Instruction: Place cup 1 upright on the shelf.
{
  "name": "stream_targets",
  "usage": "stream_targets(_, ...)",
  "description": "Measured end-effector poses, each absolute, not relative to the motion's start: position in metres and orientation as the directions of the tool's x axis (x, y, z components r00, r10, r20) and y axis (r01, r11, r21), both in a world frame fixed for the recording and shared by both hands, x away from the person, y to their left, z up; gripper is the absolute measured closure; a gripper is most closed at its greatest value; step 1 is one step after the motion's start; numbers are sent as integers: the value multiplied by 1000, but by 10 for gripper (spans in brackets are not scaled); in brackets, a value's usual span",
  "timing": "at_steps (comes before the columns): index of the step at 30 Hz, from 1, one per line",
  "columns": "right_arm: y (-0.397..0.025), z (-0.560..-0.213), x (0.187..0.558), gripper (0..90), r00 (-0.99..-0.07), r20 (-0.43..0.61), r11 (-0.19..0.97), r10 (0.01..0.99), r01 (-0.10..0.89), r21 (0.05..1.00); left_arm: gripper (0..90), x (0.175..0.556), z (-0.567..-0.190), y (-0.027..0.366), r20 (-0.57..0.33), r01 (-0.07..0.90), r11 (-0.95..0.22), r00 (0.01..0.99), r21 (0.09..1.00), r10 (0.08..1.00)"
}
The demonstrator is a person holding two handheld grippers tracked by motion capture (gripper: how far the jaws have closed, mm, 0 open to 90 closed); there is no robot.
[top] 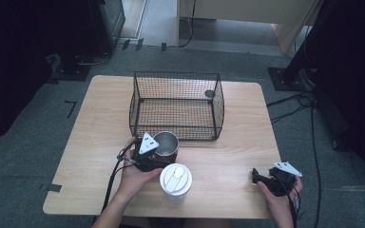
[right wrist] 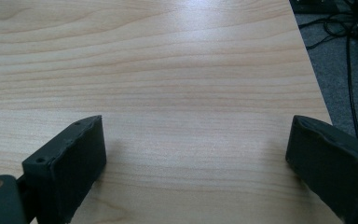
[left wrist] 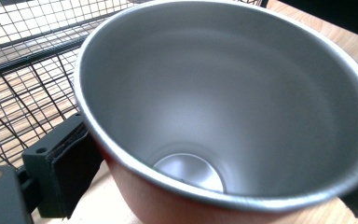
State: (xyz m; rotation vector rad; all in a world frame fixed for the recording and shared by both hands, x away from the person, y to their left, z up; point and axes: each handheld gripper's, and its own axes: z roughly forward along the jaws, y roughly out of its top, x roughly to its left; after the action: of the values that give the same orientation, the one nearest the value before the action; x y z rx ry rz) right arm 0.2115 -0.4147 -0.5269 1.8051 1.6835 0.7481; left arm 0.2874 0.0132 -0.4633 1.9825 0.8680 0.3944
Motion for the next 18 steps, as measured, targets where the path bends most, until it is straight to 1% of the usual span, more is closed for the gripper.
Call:
stream_targets(2, -415, -527, 212, 47, 58, 27, -59, 998, 689, 723, 39, 288, -464, 10, -52, 415, -349, 702, 840, 711)
stream_targets(5, -415, -527, 212, 47, 57, 27, -59, 998, 689, 722, 70, 289, -464, 8, -42, 407, -352, 702, 843, 711)
stream_targets(10, -415, -527, 212, 47, 57, 27, -59, 998, 689, 722, 76, 289, -463, 9, -24, 403, -354, 688, 844, 725)
stream_targets(14, -415, -527, 212, 47, 57, 27, -59, 998, 689, 722, 78, 290, -461, 15, -42, 419, -338, 678, 843, 734)
stream_targets(18, -414, -527, 212, 47, 55, 28, -58, 998, 689, 722, 78, 288, -456, 20, -30, 398, -324, 668, 858, 743)
